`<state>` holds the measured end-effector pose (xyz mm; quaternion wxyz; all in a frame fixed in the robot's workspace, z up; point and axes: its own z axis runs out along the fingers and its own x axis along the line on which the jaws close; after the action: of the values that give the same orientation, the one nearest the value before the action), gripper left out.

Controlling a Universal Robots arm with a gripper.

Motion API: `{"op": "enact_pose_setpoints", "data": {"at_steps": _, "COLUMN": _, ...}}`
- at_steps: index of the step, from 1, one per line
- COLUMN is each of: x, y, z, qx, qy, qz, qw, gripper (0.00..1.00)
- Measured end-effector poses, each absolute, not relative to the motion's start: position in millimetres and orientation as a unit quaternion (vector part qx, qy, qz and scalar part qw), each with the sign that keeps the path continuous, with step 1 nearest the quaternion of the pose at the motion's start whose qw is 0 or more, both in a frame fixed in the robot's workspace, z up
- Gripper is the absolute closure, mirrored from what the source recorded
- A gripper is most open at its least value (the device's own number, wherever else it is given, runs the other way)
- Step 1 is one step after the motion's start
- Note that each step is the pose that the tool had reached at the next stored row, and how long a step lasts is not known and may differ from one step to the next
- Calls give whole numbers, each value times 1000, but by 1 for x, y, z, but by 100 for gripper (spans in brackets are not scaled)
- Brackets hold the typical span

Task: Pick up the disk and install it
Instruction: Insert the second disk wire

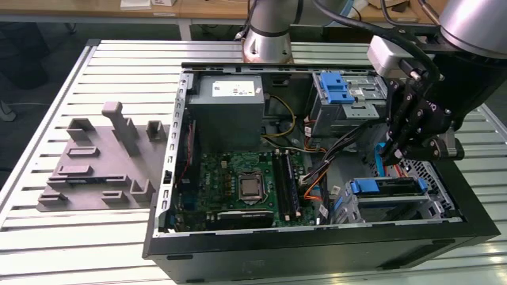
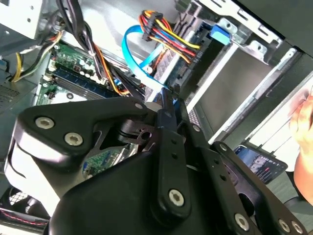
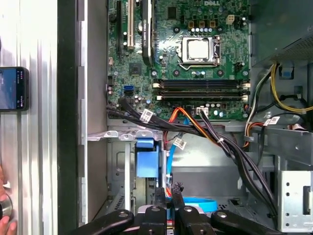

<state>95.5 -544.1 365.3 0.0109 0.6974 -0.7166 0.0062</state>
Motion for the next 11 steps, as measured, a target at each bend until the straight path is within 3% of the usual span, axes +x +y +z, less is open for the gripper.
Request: {"op": "enact_pose_setpoints", "data": {"at_steps": 11, "x": 108, "y": -554, "z": 354, "qx": 697, "qy": -716, "qz": -1, "qw": 18, "gripper": 84}}
